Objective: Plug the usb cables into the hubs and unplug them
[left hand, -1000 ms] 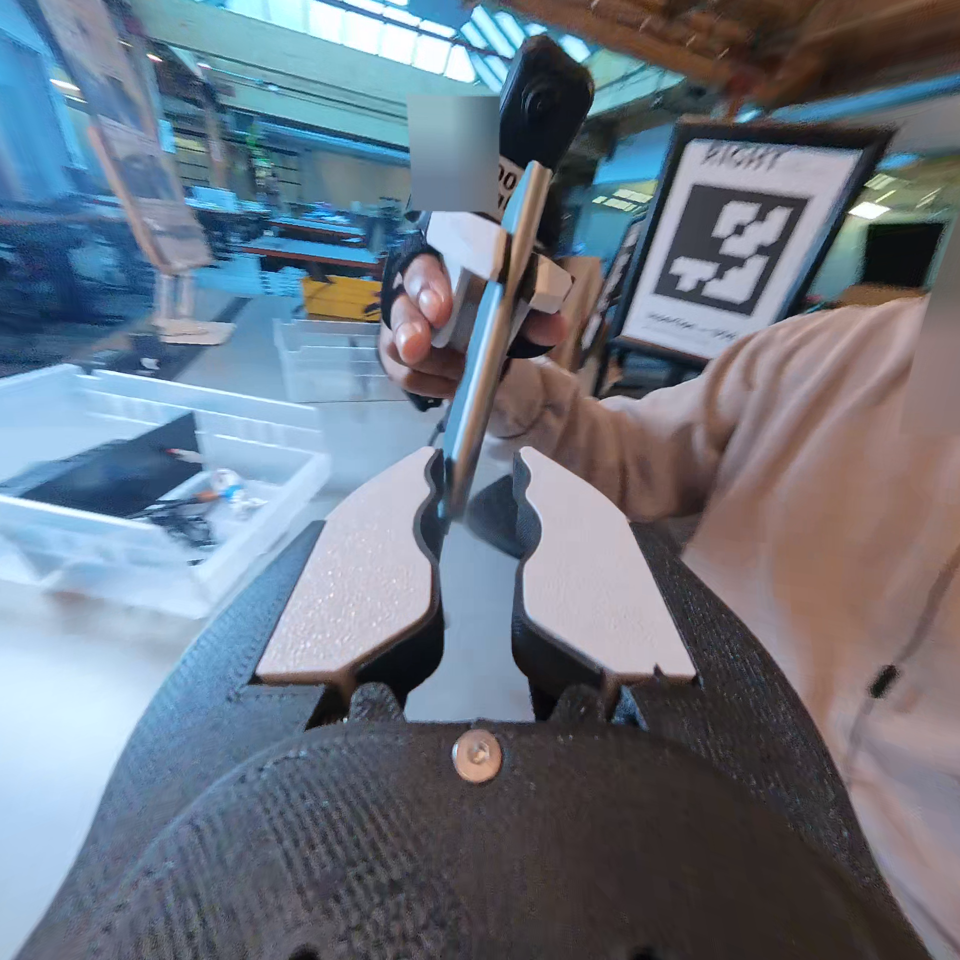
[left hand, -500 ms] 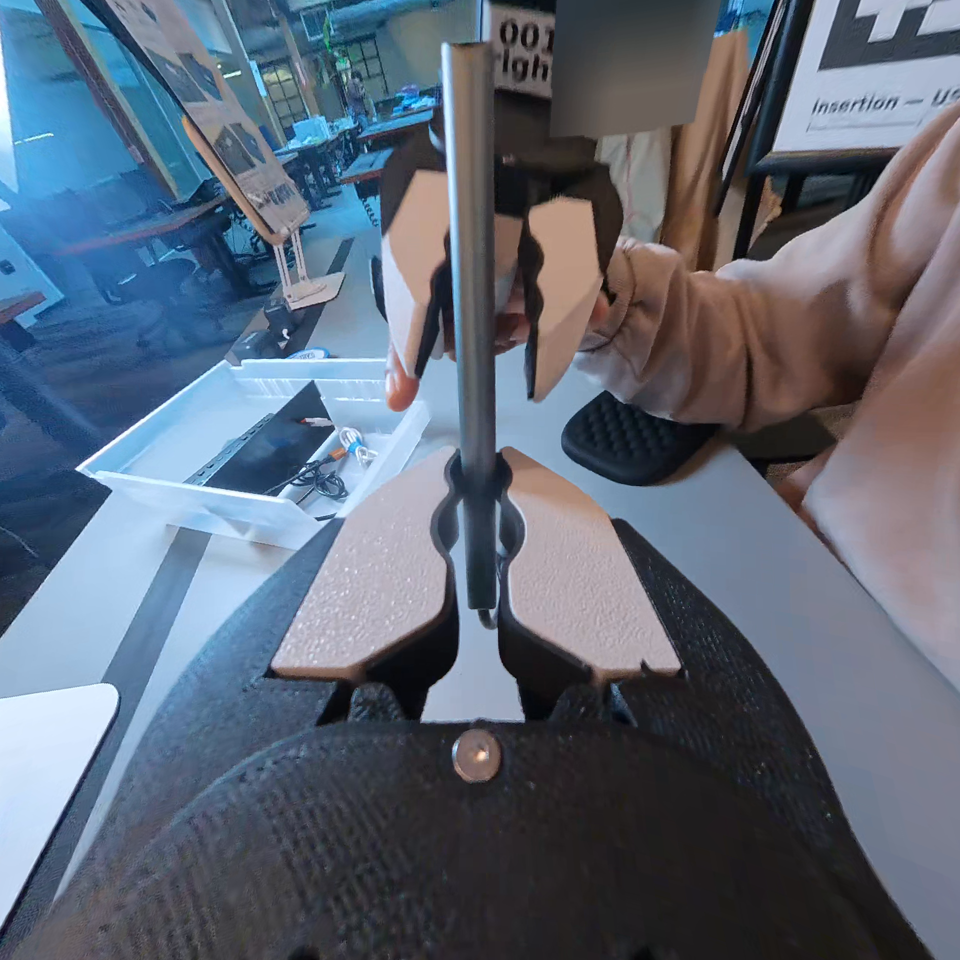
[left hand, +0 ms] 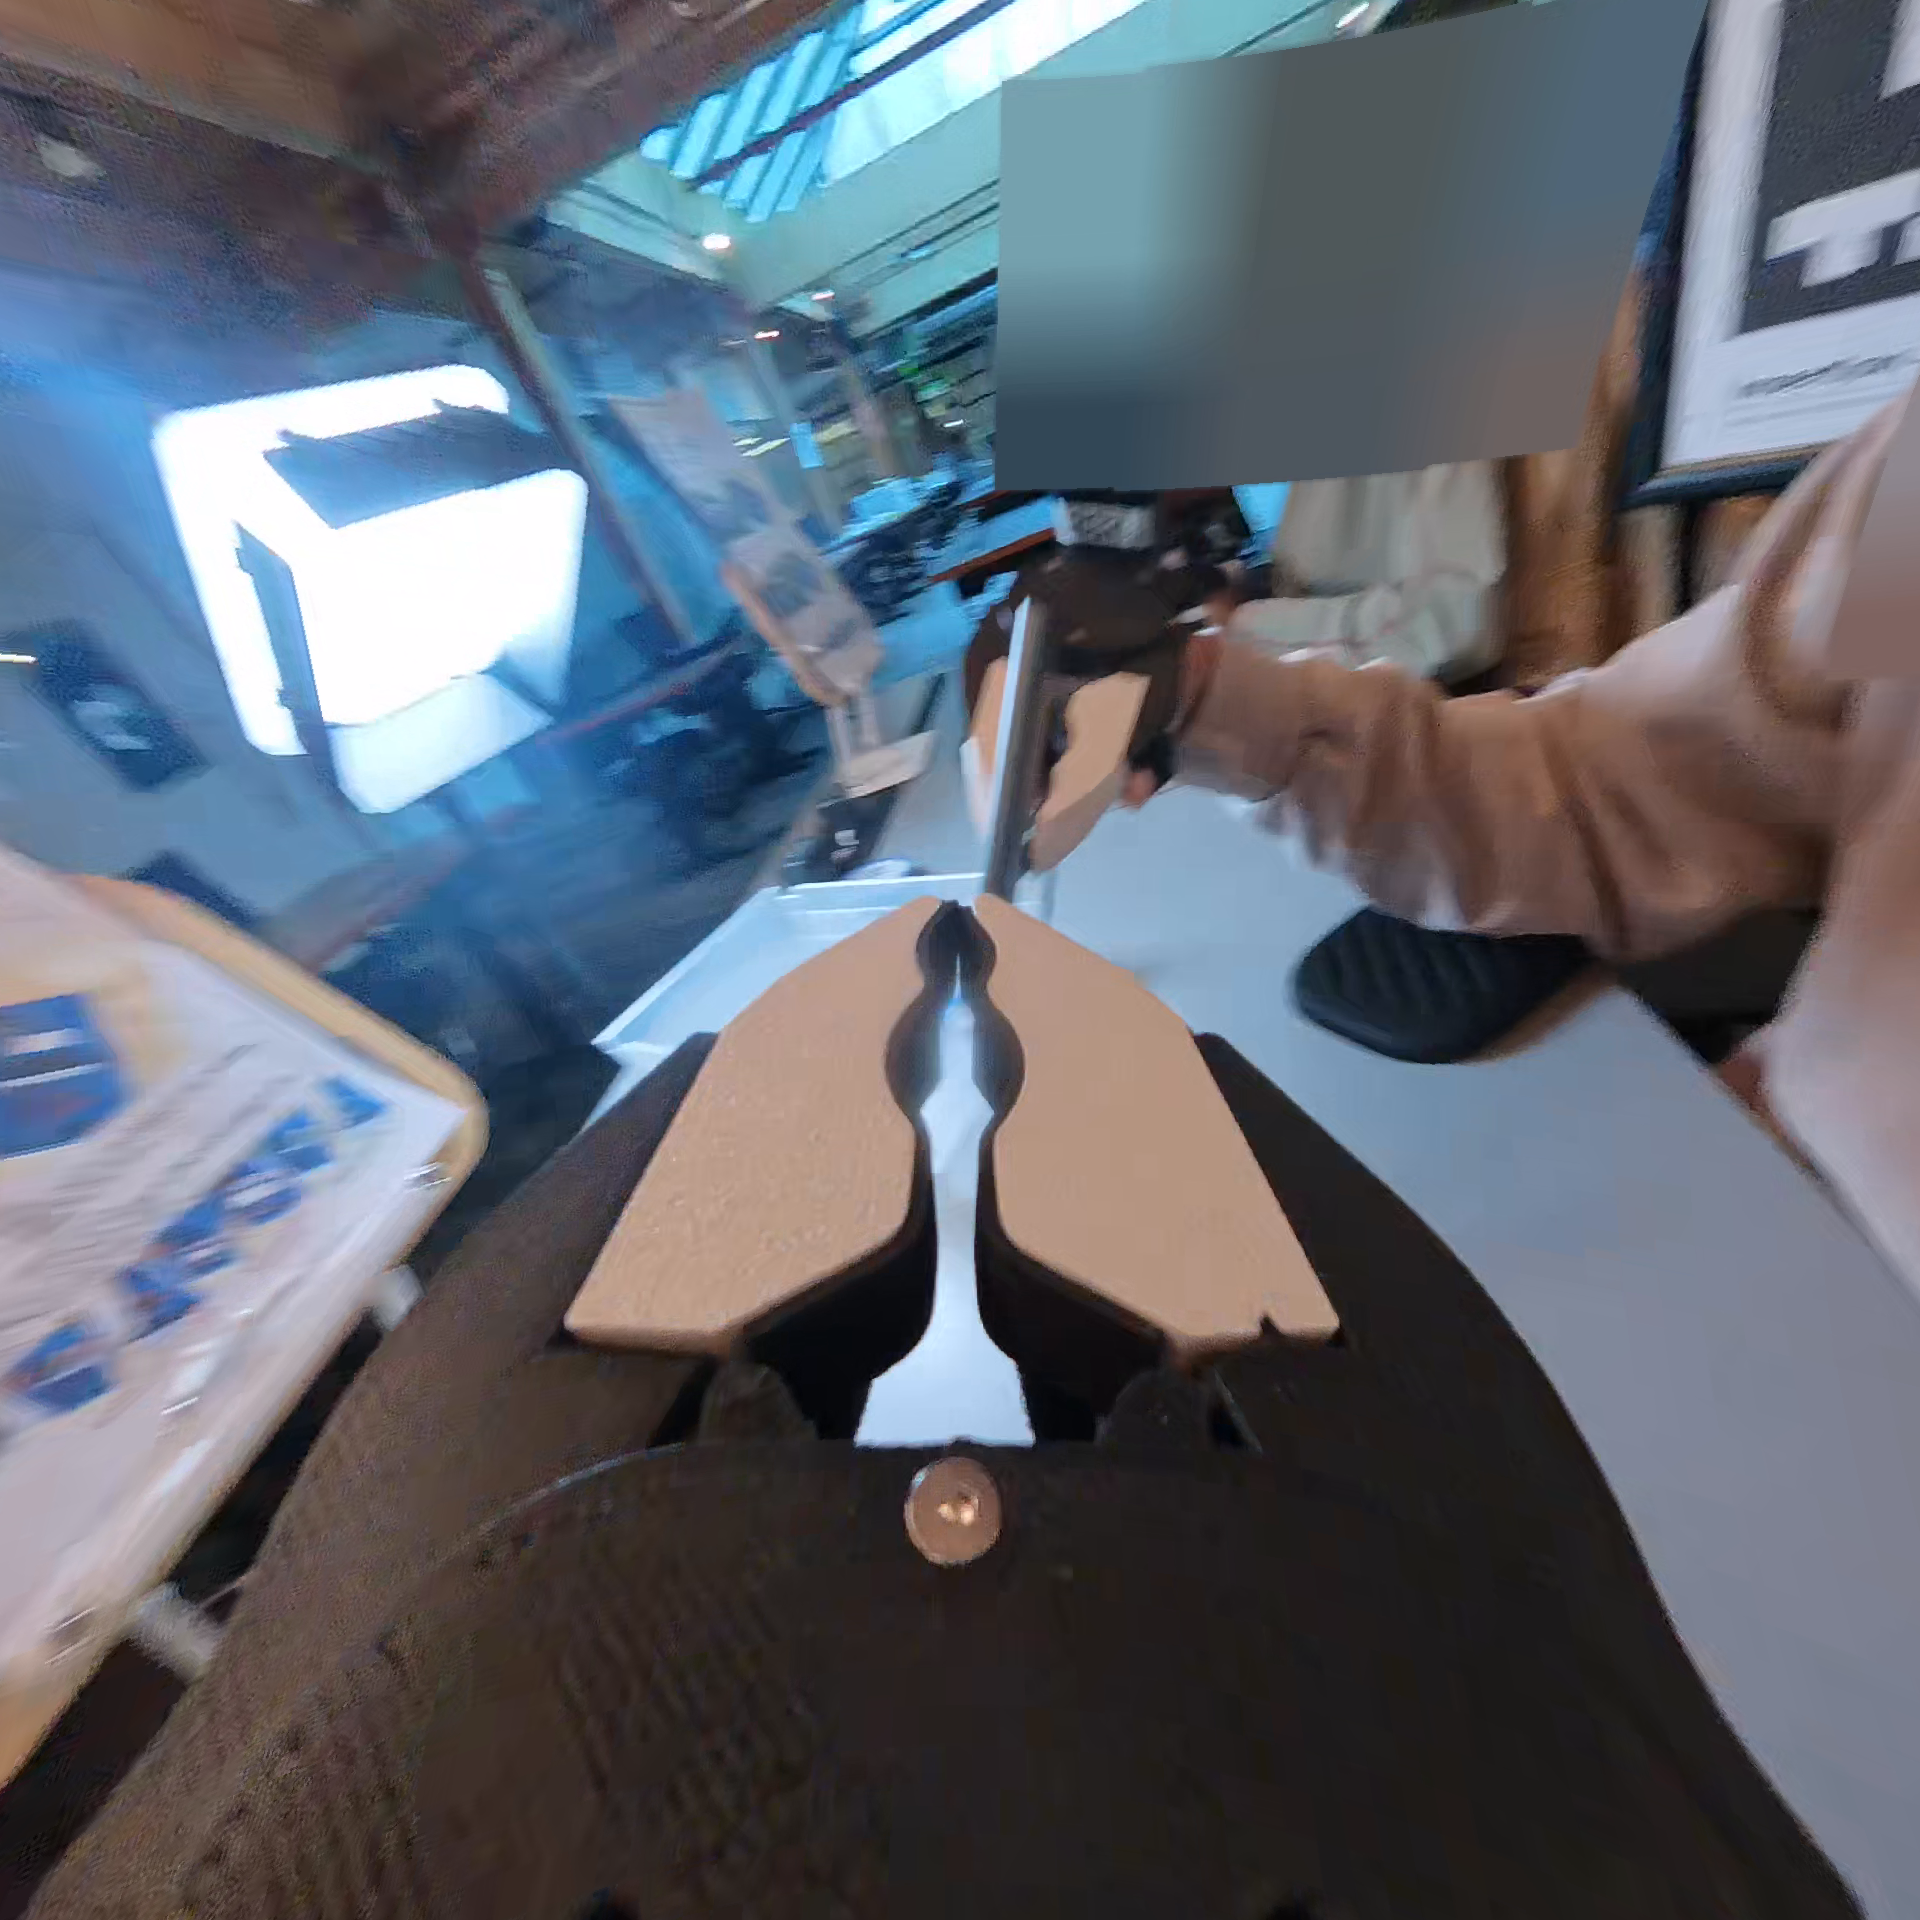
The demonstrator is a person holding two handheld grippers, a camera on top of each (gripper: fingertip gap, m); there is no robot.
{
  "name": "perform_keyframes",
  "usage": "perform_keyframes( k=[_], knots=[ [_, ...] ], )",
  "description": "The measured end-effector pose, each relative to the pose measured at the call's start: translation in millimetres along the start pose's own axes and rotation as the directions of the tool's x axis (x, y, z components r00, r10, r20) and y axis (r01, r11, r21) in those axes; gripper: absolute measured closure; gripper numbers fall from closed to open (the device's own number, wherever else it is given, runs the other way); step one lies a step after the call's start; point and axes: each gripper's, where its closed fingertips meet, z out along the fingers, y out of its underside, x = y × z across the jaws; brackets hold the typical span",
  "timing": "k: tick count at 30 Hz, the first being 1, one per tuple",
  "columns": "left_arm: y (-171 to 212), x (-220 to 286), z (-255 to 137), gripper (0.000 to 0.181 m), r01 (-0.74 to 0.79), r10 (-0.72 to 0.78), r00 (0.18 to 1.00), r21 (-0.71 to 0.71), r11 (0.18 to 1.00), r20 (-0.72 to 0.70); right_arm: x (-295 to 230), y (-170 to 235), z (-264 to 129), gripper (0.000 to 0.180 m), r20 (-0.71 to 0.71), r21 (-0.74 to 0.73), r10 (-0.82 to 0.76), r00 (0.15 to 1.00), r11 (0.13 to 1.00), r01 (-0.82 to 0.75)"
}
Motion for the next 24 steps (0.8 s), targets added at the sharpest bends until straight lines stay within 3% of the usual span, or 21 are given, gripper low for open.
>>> perform_keyframes(
  k=[1, 3, 5, 6, 7, 9, 10, 14, 16, 19, 21, 24],
  knots=[
    [-2, -7, -5, 0.181, -0.039, 0.040, 0.997, -0.019, 0.999, 0.069, 1, -13, -10, 0.172, 0.021, 0.089, 0.040, 0.999, 0.995, -0.042],
    [-1, -14, 3, 0.181, -0.102, 0.110, 0.982, -0.060, 0.993, 0.152, 1, -26, -17, 0.172, 0.002, 0.137, 0.023, 1.000, 0.990, -0.023],
    [9, 0, 29, 0.180, -0.079, 0.085, 0.993, -0.076, 0.994, 0.086, -8, -32, -8, 0.172, 0.010, 0.130, -0.016, 1.000, 0.991, 0.014],
    [19, 8, 45, 0.168, -0.050, 0.054, 0.998, -0.101, 0.994, 0.038, -13, -35, -1, 0.172, 0.024, 0.127, -0.028, 0.999, 0.992, 0.024],
    [29, 14, 60, 0.141, -0.036, 0.038, 0.999, -0.127, 0.991, 0.013, -19, -36, 6, 0.172, 0.046, 0.119, -0.038, 0.998, 0.992, 0.033],
    [53, 27, 86, 0.150, -0.051, 0.046, 0.998, -0.196, 0.979, -0.030, -33, -36, 21, 0.172, 0.092, 0.102, -0.065, 0.994, 0.993, 0.056],
    [62, 34, 93, 0.168, -0.099, 0.088, 0.994, -0.228, 0.969, -0.060, -39, -37, 27, 0.172, 0.106, 0.097, -0.082, 0.991, 0.993, 0.072],
    [53, 33, 78, 0.169, -0.137, 0.122, 0.990, -0.247, 0.959, -0.076, -39, -28, 27, 0.172, 0.136, 0.066, -0.081, 0.987, 0.995, 0.073],
    [31, 13, 47, 0.169, -0.108, 0.110, 0.994, -0.191, 0.976, 0.002, -16, -14, 14, 0.172, 0.044, 0.021, -0.071, 0.997, 0.997, 0.070],
    [-1, -20, -3, 0.170, -0.058, 0.070, 0.983, -0.074, 0.996, 0.172, 36, -40, -38, 0.172, -0.196, 0.270, 0.060, 0.979, 0.963, -0.004],
    [-23, -46, -30, 0.170, -0.040, 0.025, 0.941, 0.038, 0.998, 0.339, 75, -57, -89, 0.172, -0.408, 0.477, 0.194, 0.892, 0.879, 0.027],
    [-39, -54, -43, 0.170, -0.023, -0.048, 0.928, 0.186, 0.982, 0.369, 101, -52, -137, 0.172, -0.557, 0.586, 0.304, 0.773, 0.803, 0.107]
  ],
)
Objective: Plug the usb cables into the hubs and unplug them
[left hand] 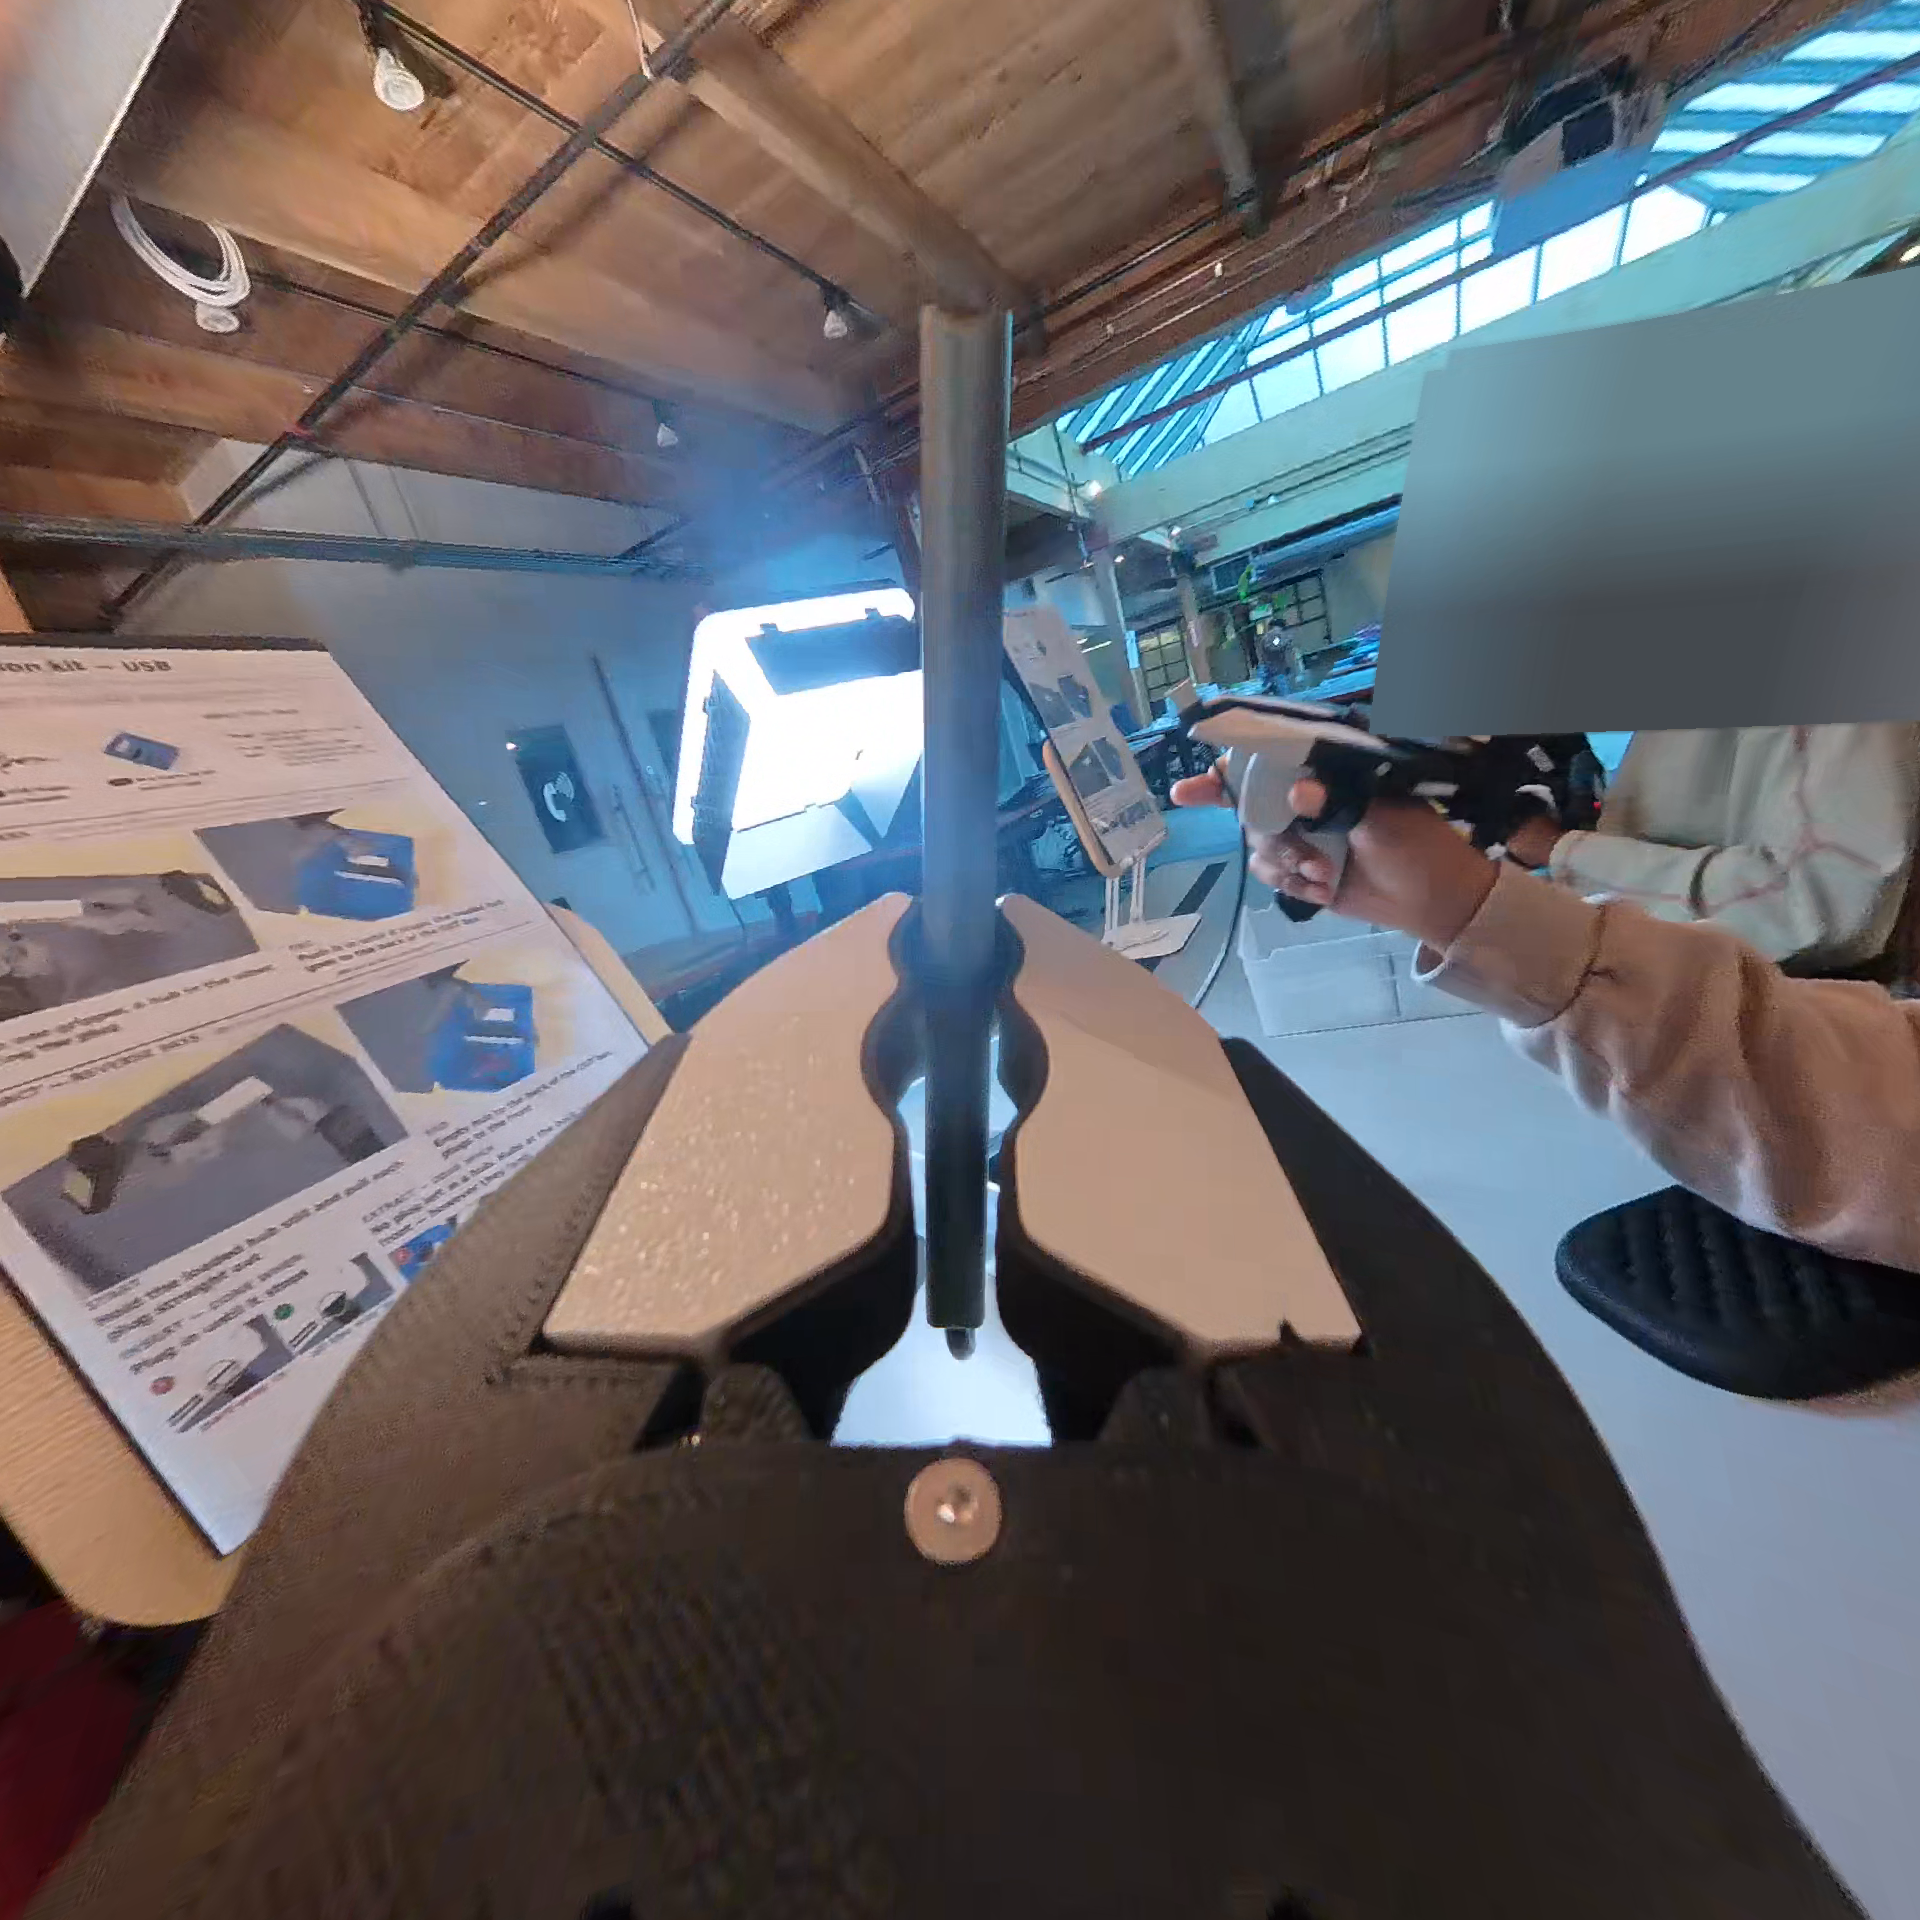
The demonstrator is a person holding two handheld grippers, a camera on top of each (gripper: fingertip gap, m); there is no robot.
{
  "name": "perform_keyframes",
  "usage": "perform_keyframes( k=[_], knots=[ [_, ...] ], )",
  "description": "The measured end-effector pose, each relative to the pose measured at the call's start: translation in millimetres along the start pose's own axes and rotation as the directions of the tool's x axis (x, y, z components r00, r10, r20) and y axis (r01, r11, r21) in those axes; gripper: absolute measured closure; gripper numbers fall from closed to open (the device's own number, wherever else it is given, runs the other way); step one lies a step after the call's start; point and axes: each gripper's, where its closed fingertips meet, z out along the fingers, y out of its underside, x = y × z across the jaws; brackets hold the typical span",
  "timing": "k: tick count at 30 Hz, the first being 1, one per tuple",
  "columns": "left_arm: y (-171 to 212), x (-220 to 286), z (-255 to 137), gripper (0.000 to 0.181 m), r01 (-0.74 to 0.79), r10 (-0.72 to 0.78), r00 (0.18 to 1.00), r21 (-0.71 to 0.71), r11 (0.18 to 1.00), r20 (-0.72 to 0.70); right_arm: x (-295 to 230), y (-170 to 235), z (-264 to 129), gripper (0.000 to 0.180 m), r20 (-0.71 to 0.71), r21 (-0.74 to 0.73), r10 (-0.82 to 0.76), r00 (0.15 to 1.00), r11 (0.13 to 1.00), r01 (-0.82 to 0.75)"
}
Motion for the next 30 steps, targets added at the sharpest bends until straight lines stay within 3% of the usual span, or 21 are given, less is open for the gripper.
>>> perform_keyframes(
  k=[2, 6, 8, 11, 13, 16, 19, 22, 26, 30],
  knots=[
    [6, 2, 5, 0.170, 0.004, -0.004, 1.000, -0.018, 1.000, 0.000, 22, 24, -4, 0.172, -0.105, -0.077, -0.122, 0.987, 0.990, 0.114],
    [22, 18, 20, 0.170, -0.026, 0.022, 0.998, -0.077, 0.997, -0.056, 43, 125, -3, 0.172, -0.097, -0.427, -0.192, 0.977, 0.894, 0.133],
    [28, 22, 24, 0.170, -0.036, 0.029, 0.997, -0.098, 0.995, -0.072, 52, 185, -13, 0.172, -0.070, -0.631, -0.253, 0.965, 0.760, 0.154],
    [35, 22, 26, 0.170, -0.051, 0.042, 0.996, -0.124, 0.991, -0.077, 59, 263, -54, 0.171, 0.038, -0.893, -0.291, 0.956, 0.419, 0.163],
    [37, 22, 27, 0.170, -0.040, 0.029, 0.996, -0.126, 0.991, -0.082, 55, 279, -66, 0.156, 0.053, -0.931, -0.247, 0.967, 0.339, 0.138],
    [46, 25, 30, 0.170, 0.015, -0.033, 0.994, -0.168, 0.986, -0.106, 50, 255, -48, 0.133, -0.018, -0.878, -0.168, 0.986, 0.473, 0.065],
    [53, 32, 34, 0.170, 0.023, -0.049, 0.989, -0.184, 0.983, -0.139, 34, 204, -20, 0.132, -0.037, -0.739, -0.072, 0.997, 0.673, 0.021],
    [62, 42, 40, 0.170, 0.013, -0.050, 0.984, -0.210, 0.978, -0.173, 10, 157, 0, 0.129, 0.018, -0.621, -0.026, 1.000, 0.783, 0.031],
    [79, 60, 48, 0.170, -0.026, -0.039, 0.972, -0.272, 0.962, -0.231, -48, 104, 16, 0.127, 0.218, -0.466, 0.043, 0.975, 0.883, 0.066],
    [105, 85, 55, 0.170, -0.091, -0.029, 0.947, -0.352, 0.932, -0.321, -122, 59, 14, 0.129, 0.497, -0.309, 0.109, 0.861, 0.949, 0.059]
  ],
)
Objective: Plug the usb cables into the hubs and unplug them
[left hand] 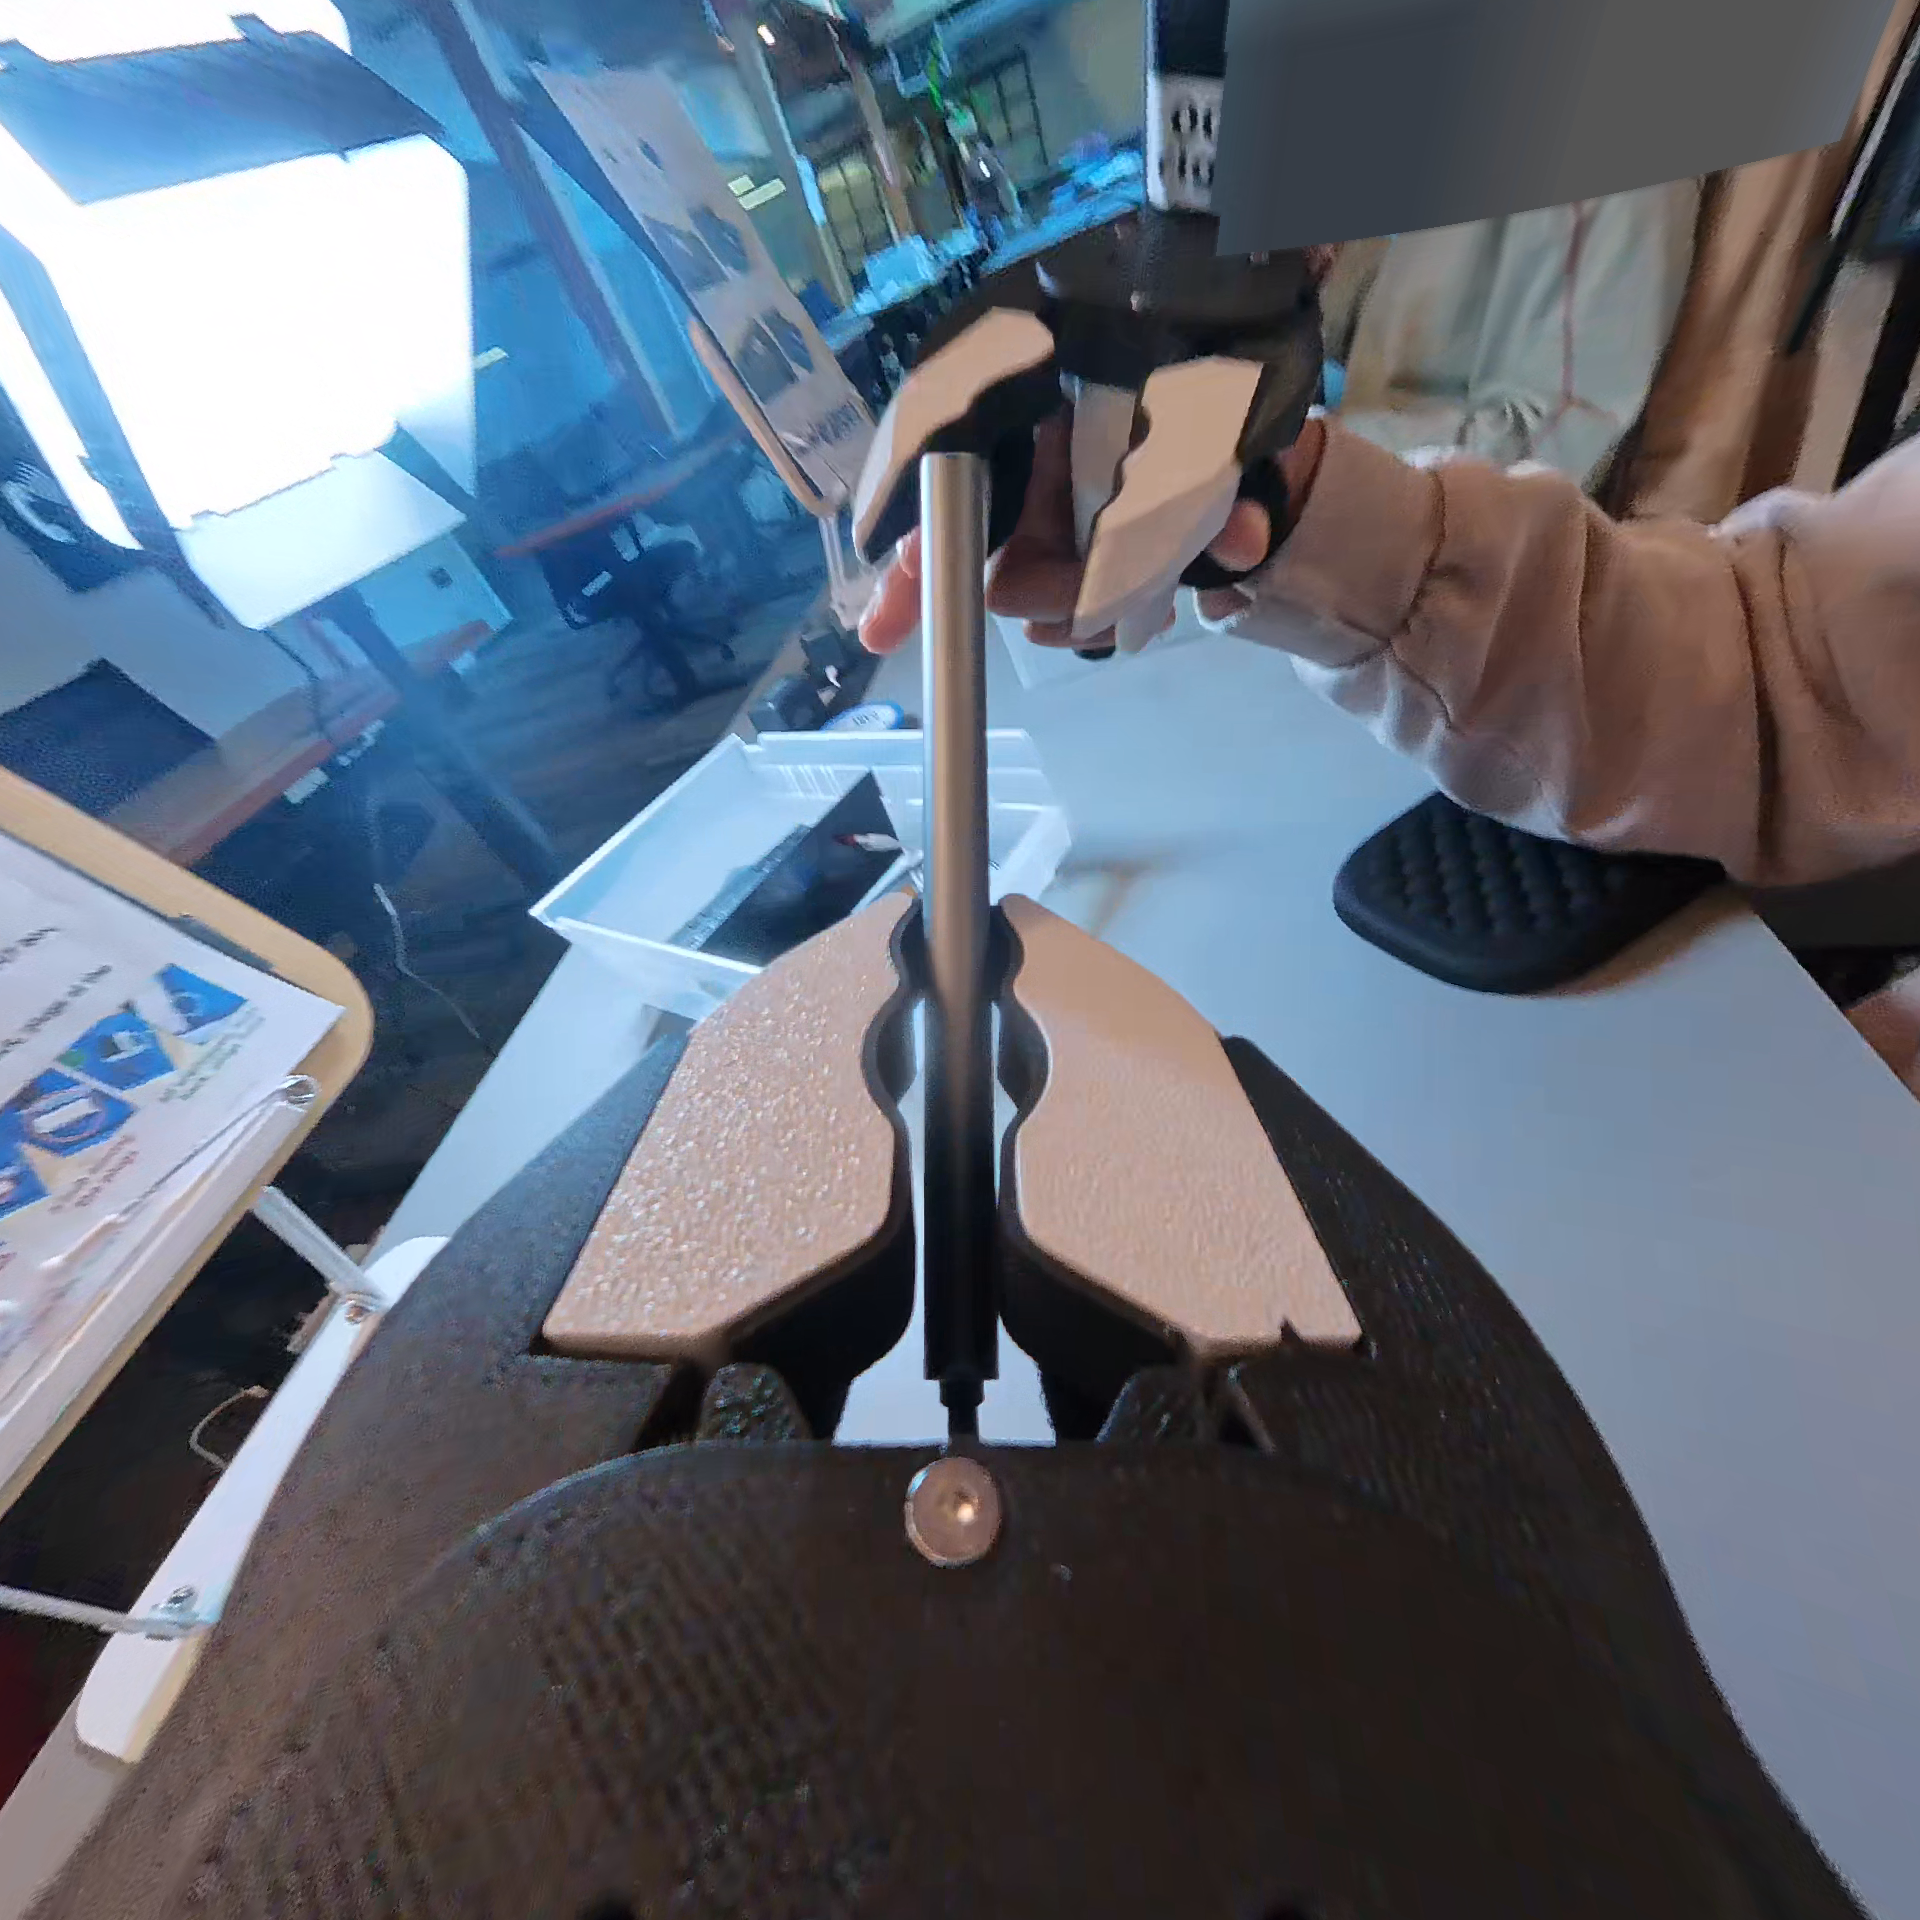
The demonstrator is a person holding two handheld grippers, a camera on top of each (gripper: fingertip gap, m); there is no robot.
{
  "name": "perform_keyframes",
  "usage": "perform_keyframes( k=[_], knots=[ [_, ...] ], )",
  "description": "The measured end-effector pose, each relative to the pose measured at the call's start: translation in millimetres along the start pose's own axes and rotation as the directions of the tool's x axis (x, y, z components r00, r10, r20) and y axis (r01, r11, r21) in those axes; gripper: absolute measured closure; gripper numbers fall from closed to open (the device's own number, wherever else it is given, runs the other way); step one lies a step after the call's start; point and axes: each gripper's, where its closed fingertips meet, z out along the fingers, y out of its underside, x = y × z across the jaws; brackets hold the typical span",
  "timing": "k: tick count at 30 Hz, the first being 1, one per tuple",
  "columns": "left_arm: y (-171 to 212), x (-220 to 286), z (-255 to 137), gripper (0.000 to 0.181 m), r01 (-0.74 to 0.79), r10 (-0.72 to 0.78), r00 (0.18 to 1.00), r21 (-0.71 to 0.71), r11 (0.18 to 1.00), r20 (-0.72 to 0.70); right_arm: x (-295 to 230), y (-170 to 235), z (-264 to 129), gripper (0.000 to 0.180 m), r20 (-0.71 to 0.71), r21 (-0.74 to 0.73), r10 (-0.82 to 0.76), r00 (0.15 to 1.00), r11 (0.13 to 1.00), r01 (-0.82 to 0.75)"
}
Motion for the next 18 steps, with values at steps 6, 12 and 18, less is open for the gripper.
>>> perform_keyframes(
  k=[6, 12, 18],
  knots=[
    [27, 21, 26, 0.168, -0.038, 0.028, 0.996, -0.117, 0.992, -0.083, -45, 6, 20, 0.166, 0.201, -0.007, -0.065, 0.977, 0.998, 0.068],
    [15, -17, 10, 0.159, -0.007, 0.010, 0.995, -0.026, 1.000, 0.097, -3, -2, -15, 0.167, 0.083, 0.048, -0.009, 0.997, 0.999, 0.005],
    [-2, -49, -30, 0.169, -0.016, 0.001, 0.971, 0.063, 0.998, 0.237, 126, 12, -101, 0.168, -0.573, 0.154, 0.122, 0.810, 0.987, -0.040]
  ],
)
